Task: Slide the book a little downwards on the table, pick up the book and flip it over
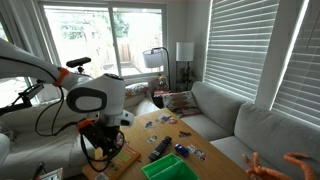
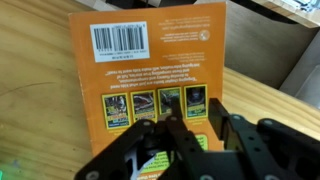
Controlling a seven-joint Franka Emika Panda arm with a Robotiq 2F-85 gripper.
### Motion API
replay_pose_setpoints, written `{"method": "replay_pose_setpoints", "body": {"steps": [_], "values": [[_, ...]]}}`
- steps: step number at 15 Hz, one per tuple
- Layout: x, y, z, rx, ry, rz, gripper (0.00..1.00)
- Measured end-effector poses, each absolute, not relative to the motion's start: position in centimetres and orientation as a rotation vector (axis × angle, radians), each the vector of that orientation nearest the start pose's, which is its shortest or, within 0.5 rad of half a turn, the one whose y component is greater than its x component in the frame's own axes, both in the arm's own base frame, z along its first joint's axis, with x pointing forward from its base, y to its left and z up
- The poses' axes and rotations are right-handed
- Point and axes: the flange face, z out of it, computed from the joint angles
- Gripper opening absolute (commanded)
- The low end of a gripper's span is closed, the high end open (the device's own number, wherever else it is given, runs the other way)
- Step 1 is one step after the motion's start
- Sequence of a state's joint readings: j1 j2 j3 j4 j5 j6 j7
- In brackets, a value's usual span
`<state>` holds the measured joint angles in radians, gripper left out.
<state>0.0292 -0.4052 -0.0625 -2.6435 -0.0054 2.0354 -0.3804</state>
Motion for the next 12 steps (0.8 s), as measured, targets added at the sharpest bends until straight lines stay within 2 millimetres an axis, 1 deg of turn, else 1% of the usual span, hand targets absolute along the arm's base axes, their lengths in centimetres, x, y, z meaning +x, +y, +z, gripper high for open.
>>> {"method": "replay_pose_setpoints", "body": {"steps": [3,4,5,6,8,9,10,12], "values": [[36.7,-0.9,37.3,-3.027,-0.559,0.257,0.88],[36.5,-0.6,37.8,-3.031,-0.576,0.247,0.93],[36.3,-0.2,38.2,-3.036,-0.601,0.246,0.75],[36.3,0.0,38.5,-3.038,-0.610,0.238,0.83],[36.3,-0.1,38.4,-3.037,-0.606,0.240,0.93],[36.3,-0.2,38.3,-3.036,-0.603,0.244,0.93],[36.3,-0.2,38.3,-3.035,-0.602,0.246,0.98],[36.2,-0.2,38.2,-3.048,-0.621,0.265,1.00]]}}
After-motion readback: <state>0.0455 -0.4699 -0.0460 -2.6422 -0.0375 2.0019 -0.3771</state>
